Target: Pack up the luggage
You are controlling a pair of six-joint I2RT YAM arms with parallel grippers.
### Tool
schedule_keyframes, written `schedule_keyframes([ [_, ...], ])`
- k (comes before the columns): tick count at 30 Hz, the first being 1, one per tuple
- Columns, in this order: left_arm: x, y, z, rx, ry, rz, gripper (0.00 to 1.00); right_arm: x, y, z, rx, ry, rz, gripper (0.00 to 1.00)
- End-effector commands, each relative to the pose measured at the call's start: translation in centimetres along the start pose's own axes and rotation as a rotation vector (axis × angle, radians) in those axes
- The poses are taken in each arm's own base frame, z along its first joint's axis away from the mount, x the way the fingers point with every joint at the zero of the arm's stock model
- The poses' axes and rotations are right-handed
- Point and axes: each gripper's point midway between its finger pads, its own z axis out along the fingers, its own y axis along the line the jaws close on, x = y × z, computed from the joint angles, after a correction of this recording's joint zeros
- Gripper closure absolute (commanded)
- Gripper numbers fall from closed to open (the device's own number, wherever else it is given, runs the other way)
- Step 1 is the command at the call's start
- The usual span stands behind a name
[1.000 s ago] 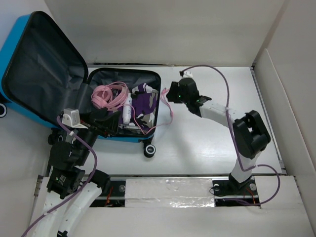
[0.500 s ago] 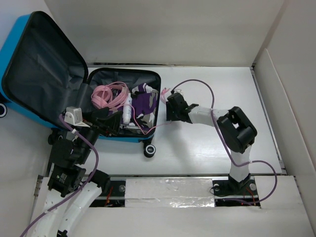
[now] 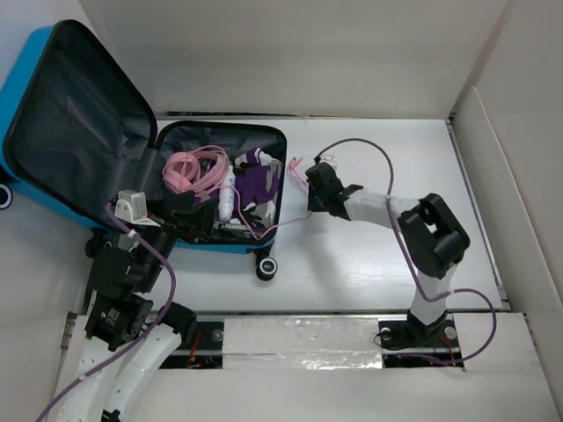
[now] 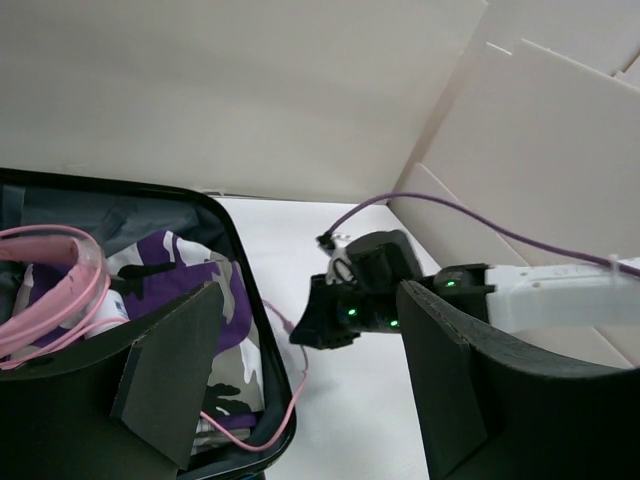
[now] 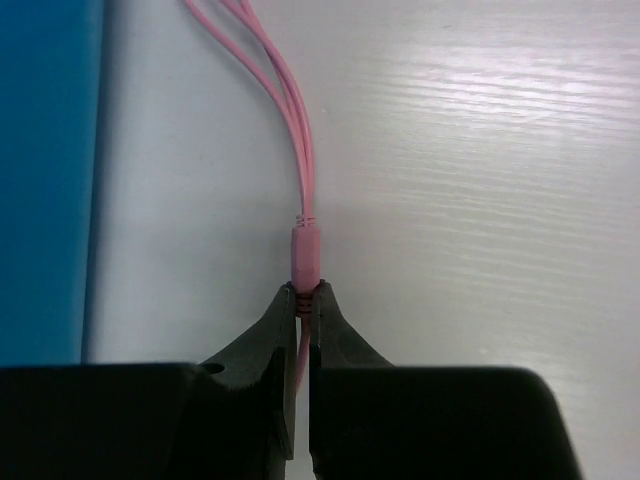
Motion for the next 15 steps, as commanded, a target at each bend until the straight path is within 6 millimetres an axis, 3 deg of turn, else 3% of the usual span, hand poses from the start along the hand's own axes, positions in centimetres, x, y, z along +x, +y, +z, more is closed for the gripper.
schedule_keyframes([
  [1, -0.9, -0.8, 0.2, 0.039, -0.040, -0.002, 0.32, -8.4, 0.8, -5.4, -0.066, -0.259, 0.090, 1.00],
  [2, -1.0, -0.8, 0.2, 0.041, -0.041, -0.002, 0.32, -11.7, 1.5, -8.6, -0.114, -0.361, 0.115, 1.00],
  [4, -0.9, -0.8, 0.2, 0.037, -0.040, -0.002, 0.32, -15.3, 2.5, -12.0, -0.184, -0.479, 0.110, 1.00],
  [6, -1.1, -0.8, 0.2, 0.037, -0.044, -0.002, 0.32, -18.9, 4.8, -16.1, -0.286, -0.559, 0.095, 1.00],
  [8, -1.1, -0.7, 0.1, 0.032, -0.048, -0.004, 0.32, -20.5, 7.1, -18.1, -0.371, -0.578, 0.068, 1.00],
  [9, -1.2, -0.7, 0.1, 0.033, -0.049, -0.004, 0.32, -20.7, 8.4, -18.1, -0.397, -0.572, 0.050, 1.00],
  [10, -1.2, -0.7, 0.1, 0.029, -0.049, -0.004, 0.32, -22.4, 10.2, -19.9, -0.453, -0.607, 0.049, 1.00],
  [12, -1.3, -0.6, 0.0, 0.027, -0.055, -0.003, 0.32, -22.6, 13.1, -19.9, -0.545, -0.592, 0.024, 1.00],
  [13, -1.3, -0.6, 0.0, 0.024, -0.057, -0.003, 0.32, -23.4, 15.6, -21.9, -0.633, -0.607, 0.013, 1.00],
  [15, -1.5, -0.4, 0.0, 0.014, -0.063, -0.002, 0.32, -23.5, 18.3, -22.7, -0.706, -0.603, 0.006, 1.00],
])
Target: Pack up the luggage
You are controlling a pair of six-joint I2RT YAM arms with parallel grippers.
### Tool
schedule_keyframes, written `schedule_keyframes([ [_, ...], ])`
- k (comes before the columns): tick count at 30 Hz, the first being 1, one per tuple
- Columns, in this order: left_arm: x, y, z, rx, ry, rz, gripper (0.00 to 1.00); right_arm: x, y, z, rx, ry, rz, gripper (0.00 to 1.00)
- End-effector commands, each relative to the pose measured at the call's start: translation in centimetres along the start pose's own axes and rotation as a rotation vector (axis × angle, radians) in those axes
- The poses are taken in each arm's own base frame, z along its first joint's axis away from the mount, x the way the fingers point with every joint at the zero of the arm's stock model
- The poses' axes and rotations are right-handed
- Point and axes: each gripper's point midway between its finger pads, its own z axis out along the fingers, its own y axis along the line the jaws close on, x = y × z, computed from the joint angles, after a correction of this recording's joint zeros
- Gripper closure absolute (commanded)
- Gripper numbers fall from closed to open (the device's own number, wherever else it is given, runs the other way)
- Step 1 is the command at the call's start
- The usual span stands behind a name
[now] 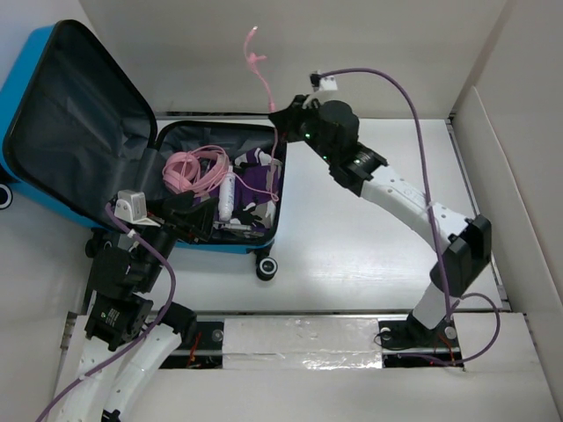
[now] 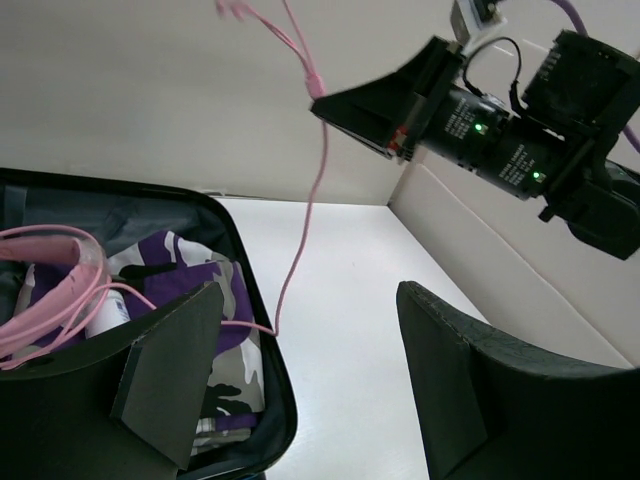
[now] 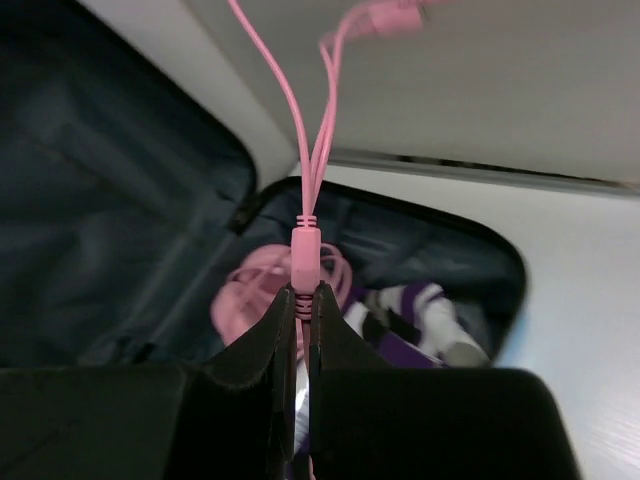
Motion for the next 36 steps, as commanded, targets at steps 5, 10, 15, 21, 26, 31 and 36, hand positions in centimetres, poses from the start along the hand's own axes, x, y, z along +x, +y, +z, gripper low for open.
schedule_keyframes([
  [5, -1.8, -0.3, -0.3, 0.008, -0.074, -0.001, 0.32, 4.7, 12.5, 3.9, -0.368, 0.106, 0.017, 1.00],
  [10, -1.9, -0.2, -0.4, 0.000, -0.079, -0.002, 0.32, 10.4, 14.5, 7.3, -0.386, 0.215, 0.023, 1.00],
  [15, -1.8, 0.1, -0.3, -0.017, -0.078, -0.001, 0.33, 14.4, 12.9, 9.7, -0.322, 0.272, 0.033, 0.98],
  [21, -1.6, 1.7, 0.6, -0.107, -0.069, -0.021, 0.49, 13.9, 11.2, 8.3, -0.279, 0.262, 0.013, 0.00],
  [26, -2.1, 3.1, 1.4, -0.205, -0.063, -0.031, 0.66, 8.2, 10.7, 5.2, -0.283, 0.153, -0.001, 0.00],
  [31, -2.3, 5.8, 3.1, -0.384, -0.024, -0.014, 0.89, 7.7, 6.6, -0.9, -0.257, 0.123, 0.003, 0.85],
  [36, -4.1, 9.4, 3.8, -0.650, -0.021, 0.037, 0.97, 6.1, 3.9, -8.9, -0.236, 0.060, 0.016, 1.00],
])
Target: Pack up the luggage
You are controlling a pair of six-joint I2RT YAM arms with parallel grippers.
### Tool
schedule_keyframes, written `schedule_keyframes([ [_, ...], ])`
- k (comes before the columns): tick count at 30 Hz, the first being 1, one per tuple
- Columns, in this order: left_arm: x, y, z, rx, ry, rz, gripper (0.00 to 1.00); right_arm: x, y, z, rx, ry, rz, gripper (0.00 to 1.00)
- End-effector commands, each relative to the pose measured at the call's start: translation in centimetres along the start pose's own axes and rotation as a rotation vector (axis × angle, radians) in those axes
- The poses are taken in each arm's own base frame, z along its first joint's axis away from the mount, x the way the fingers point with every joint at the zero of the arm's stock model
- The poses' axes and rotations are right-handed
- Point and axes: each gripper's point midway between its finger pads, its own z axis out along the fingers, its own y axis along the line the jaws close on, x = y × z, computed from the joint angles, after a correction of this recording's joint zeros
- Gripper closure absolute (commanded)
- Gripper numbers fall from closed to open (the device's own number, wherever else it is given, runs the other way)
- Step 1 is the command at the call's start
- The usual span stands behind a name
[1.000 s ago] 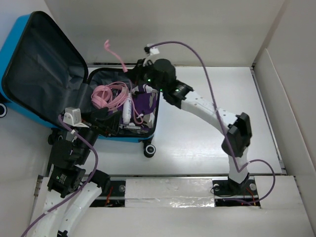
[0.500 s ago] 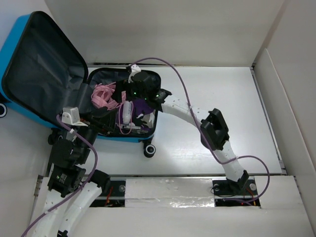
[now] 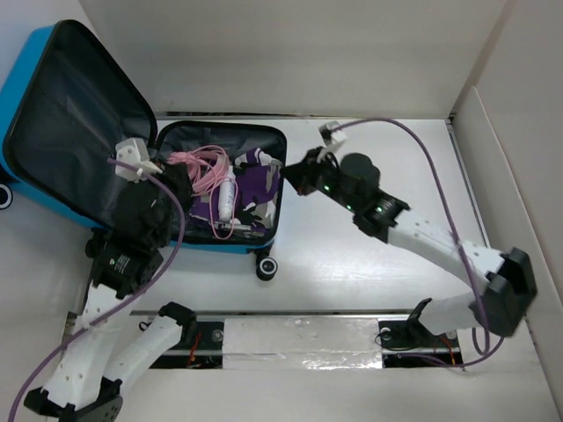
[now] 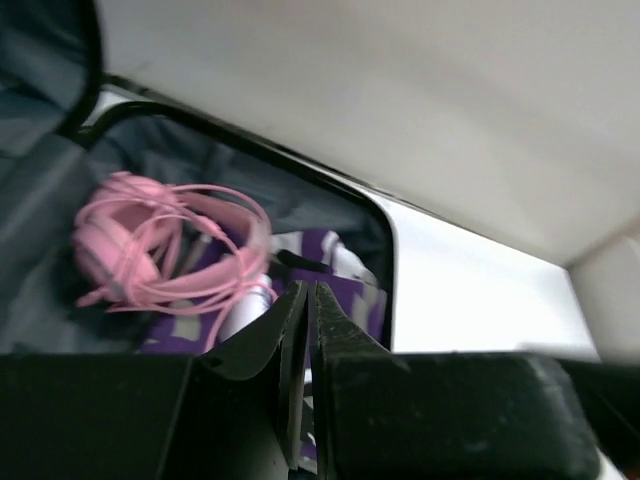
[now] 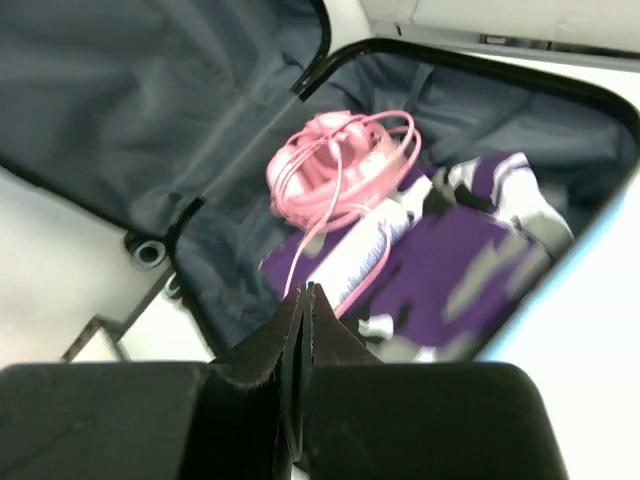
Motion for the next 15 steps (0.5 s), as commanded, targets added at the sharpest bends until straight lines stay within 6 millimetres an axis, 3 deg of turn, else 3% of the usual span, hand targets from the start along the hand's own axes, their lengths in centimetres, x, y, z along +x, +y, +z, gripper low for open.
schedule_keyframes([
  [1, -1.2, 2.8, 1.3, -0.225, 0.005, 0.038, 0.97, 0.7, -0.4, -4.0, -0.009, -0.067, 0.006, 1.00],
  [2, -2.5, 2.7, 1.2, -0.254, -0.010, 0.030, 0.97, 1.1, -0.6, -4.9, -0.009, -0.065, 0.007, 1.00],
  [4, -1.6, 4.0, 1.8, -0.347, 0.045, 0.067, 0.95, 1.0, -0.5, -7.0, -0.018, -0.081, -0.001, 0.97],
  [5, -2.8, 5.0, 1.7, -0.412, 0.018, 0.079, 0.93, 2.0, -1.5, -7.5, 0.003, -0.059, -0.012, 0.96],
  [7, -2.0, 7.3, 1.8, -0.544, 0.063, 0.126, 0.92, 2.3, -2.2, -8.7, 0.020, -0.042, -0.048, 0.94],
  [9, -2.8, 10.0, 1.2, -0.691, 0.035, 0.117, 0.92, 3.0, -3.8, -9.2, 0.055, -0.022, -0.077, 0.94],
  [10, -2.5, 11.4, 0.5, -0.754, 0.059, 0.132, 0.90, 3.1, -4.5, -9.5, 0.068, -0.019, -0.080, 0.93],
  [12, -3.6, 13.7, -1.0, -0.867, 0.014, 0.094, 0.89, 3.2, -5.7, -10.4, 0.084, -0.025, -0.057, 0.94],
  [15, -6.2, 15.9, -3.7, -0.946, -0.075, 0.062, 0.86, 2.7, -5.0, -11.6, 0.008, -0.060, -0.045, 0.94],
])
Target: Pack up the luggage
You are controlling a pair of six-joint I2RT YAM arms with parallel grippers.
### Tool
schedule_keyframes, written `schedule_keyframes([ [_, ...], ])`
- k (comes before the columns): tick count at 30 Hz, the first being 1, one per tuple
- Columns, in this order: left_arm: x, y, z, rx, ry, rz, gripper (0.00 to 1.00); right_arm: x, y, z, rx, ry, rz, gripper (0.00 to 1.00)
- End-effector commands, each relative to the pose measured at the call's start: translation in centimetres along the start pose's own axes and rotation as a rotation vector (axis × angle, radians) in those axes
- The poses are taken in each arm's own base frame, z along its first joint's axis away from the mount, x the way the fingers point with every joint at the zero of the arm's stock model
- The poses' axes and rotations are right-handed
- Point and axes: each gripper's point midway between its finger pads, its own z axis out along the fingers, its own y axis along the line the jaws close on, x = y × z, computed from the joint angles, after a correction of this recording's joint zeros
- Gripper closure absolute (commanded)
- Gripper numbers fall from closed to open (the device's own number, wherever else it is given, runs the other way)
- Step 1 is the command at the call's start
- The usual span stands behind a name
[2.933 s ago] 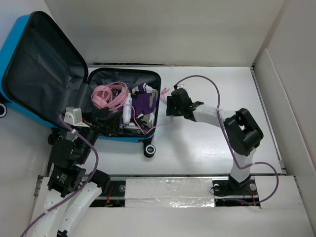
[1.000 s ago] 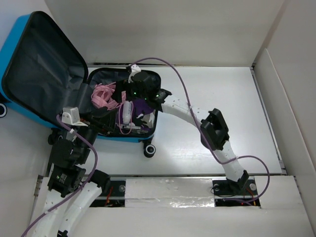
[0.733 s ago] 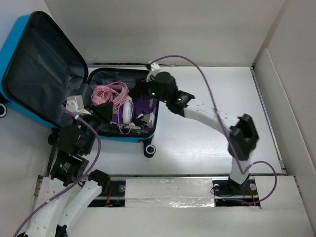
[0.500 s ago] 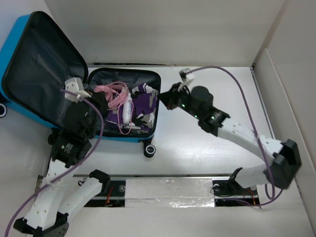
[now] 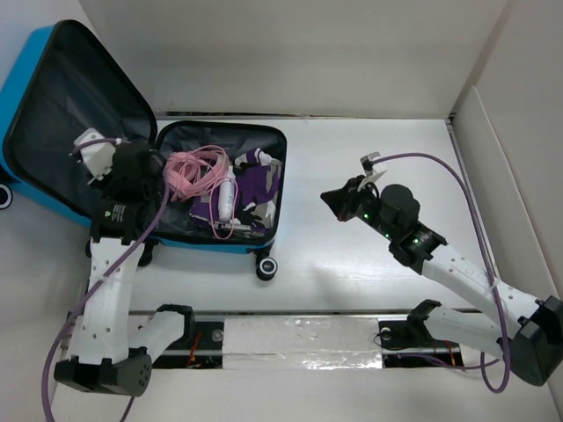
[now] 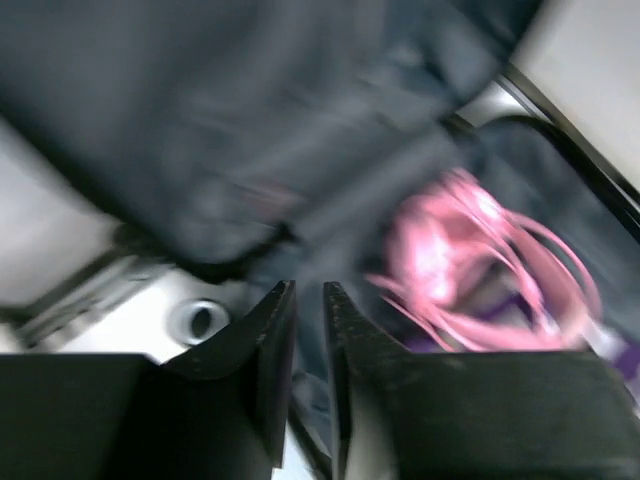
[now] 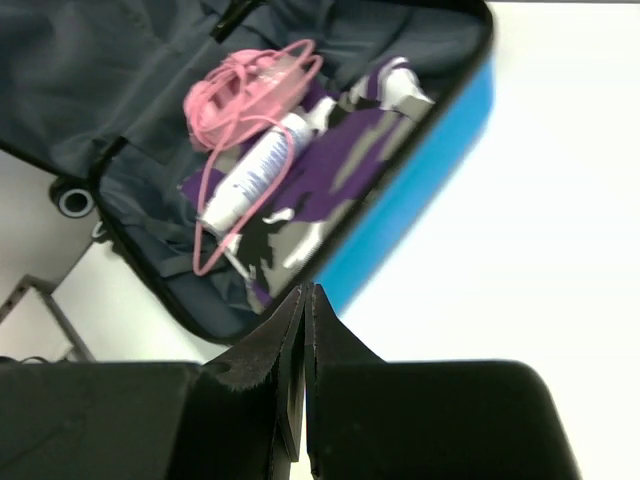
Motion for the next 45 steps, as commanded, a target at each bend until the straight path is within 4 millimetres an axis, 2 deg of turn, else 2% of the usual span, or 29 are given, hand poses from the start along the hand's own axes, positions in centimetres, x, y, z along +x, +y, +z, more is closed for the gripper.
schedule_keyframes([
  [1, -4.1, 5.7, -2.0, -0.138, -0.121, -0.087, 0.83, -1.9, 1.1, -1.5, -0.090, -0.068, -0.013, 0.93],
  [2, -5.1, 6.7, -2.4, -0.195, -0.156, -0.093, 0.82, -2.2, 0.9, -1.7, -0.086, -0.075, -0.011, 0.93],
  [4, -5.0, 8.0, -1.9, -0.315, -0.173, -0.051, 0.77, -2.6, 1.2, -2.2, -0.095, -0.082, -0.005, 0.93],
  [7, -5.0, 8.3, -1.4, -0.382, -0.174, -0.029, 0.68, -2.4, 1.7, -2.3, -0.123, -0.084, -0.004, 0.93],
  [9, -6.4, 9.3, -2.1, -0.442, -0.227, -0.049, 0.59, -2.1, 1.5, -2.2, -0.121, -0.077, -0.005, 0.92],
  [10, -6.9, 9.8, -2.4, -0.474, -0.248, -0.036, 0.51, -2.1, 1.5, -2.0, -0.116, -0.074, -0.006, 0.92],
  [12, -8.2, 11.6, -2.9, -0.574, -0.276, 0.009, 0.46, -1.8, 1.2, -1.9, -0.106, -0.064, -0.008, 0.92],
  [13, -8.6, 11.9, -2.5, -0.599, -0.284, 0.017, 0.42, -1.7, 1.1, -1.8, -0.105, -0.060, -0.008, 0.92],
  [16, -8.0, 12.1, -1.1, -0.635, -0.224, 0.059, 0.37, -1.4, 1.0, -1.8, -0.103, -0.049, -0.012, 0.92],
  [20, -8.0, 11.8, 0.5, -0.601, -0.182, 0.013, 0.31, -2.3, 1.8, -2.8, -0.099, -0.086, -0.034, 0.92],
  [25, -8.8, 12.0, 1.0, -0.661, -0.206, 0.099, 0.30, -2.8, 2.4, -3.8, -0.104, -0.104, -0.051, 0.92],
  [29, -9.1, 11.8, 1.3, -0.683, -0.206, 0.121, 0.35, -2.5, 3.2, -3.8, -0.117, -0.099, -0.057, 0.92],
  [32, -9.3, 12.4, 0.9, -0.712, -0.220, 0.135, 0.39, -2.2, 2.8, -3.3, -0.093, -0.091, -0.059, 0.92],
  [33, -8.6, 12.7, 1.0, -0.733, -0.212, 0.166, 0.40, -2.0, 2.5, -3.2, -0.079, -0.087, -0.061, 0.92],
  [36, -8.5, 13.1, 1.1, -0.780, -0.222, 0.212, 0.41, -1.9, 2.3, -3.1, -0.066, -0.082, -0.060, 0.92],
  [42, -9.3, 11.9, 2.7, -0.770, -0.210, 0.220, 0.41, -1.5, 2.2, -3.1, -0.060, -0.079, -0.064, 0.92],
  [43, -9.1, 12.4, 3.3, -0.779, -0.196, 0.203, 0.40, -1.5, 2.5, -3.1, -0.069, -0.077, -0.066, 0.92],
  [45, -8.3, 12.1, 4.4, -0.750, -0.167, 0.209, 0.40, -1.5, 2.4, -3.1, -0.064, -0.077, -0.068, 0.92],
])
